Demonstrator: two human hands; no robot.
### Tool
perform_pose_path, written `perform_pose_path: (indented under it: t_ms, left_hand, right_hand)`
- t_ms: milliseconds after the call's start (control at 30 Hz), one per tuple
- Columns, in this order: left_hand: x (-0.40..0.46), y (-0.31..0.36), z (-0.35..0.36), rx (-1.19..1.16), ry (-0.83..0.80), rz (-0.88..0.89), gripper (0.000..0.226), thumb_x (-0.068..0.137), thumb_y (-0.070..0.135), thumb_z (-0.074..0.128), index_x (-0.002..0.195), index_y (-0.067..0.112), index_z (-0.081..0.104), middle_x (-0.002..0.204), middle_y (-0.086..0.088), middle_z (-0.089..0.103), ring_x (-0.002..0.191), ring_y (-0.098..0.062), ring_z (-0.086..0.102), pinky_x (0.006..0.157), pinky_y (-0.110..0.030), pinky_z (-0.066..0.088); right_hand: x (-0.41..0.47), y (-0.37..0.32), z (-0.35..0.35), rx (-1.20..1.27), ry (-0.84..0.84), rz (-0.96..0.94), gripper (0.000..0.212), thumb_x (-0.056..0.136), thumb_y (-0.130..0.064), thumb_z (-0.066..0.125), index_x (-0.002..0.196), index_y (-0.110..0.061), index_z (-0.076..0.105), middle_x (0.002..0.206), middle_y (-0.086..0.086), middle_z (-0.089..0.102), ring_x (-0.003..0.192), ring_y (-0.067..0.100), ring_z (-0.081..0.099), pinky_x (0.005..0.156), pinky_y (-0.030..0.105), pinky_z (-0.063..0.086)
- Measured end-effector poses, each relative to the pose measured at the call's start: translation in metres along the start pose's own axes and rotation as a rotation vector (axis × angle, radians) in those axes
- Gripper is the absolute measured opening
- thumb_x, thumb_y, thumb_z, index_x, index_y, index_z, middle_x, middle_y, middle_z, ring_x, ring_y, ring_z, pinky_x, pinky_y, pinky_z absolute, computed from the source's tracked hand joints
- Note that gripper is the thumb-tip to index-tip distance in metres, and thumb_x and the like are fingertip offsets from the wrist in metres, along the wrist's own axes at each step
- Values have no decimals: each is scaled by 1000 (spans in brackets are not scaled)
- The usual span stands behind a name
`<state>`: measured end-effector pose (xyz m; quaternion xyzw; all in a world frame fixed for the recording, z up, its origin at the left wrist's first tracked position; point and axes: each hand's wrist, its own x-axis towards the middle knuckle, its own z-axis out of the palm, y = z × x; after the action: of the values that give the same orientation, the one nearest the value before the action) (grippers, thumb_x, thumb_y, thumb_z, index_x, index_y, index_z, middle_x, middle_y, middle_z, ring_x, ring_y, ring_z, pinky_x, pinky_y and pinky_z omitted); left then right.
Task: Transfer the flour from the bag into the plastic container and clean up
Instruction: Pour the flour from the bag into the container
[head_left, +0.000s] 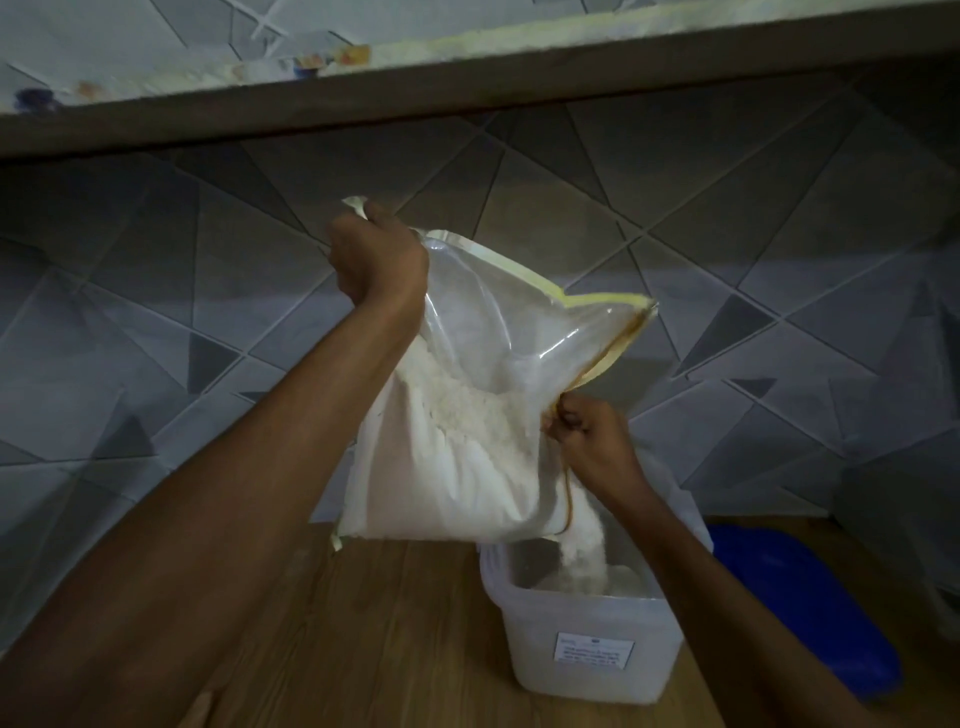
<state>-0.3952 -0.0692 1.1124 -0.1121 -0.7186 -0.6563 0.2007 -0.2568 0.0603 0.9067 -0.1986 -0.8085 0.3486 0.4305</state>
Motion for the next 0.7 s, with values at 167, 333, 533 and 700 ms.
perform_pose_path:
  t_ms: [167,333,533,700]
  left_hand:
    - [-6,2,3,-7,-7,12,35,104,29,39,122,7,59,121,-8,65,111,-25,64,94,-36,51]
    - [-12,3,4,52,-5,36,35,106,28,37,125,8,57,124,-6,64,114,-20,62,85,-25,45]
    - [-19,5,10,71,-21,46,34,105,29,37,120,9,60,122,-6,65,113,-23,62,81,-28,42]
    - [-25,7,15,57,-44,52,31,105,30,39,116,12,62,111,-3,67,104,-20,65,78,-29,47]
  right_hand:
    - [0,0,-3,-4,28,54,32,81,-4,70,60,-3,46,54,-3,44,53,4,38,52,24,32]
    - [1,-5,-12,-95,-47,44,36,81,-5,72,58,-2,45,54,6,47,55,9,41,52,18,32]
    - [-8,-13,-6,-85,-38,55,19,77,-15,58,60,-6,53,55,1,54,53,5,44,52,18,32]
    - [-8,-3,-5,-74,-4,60,16,70,-19,48,65,-6,57,59,3,62,58,15,58,57,30,44]
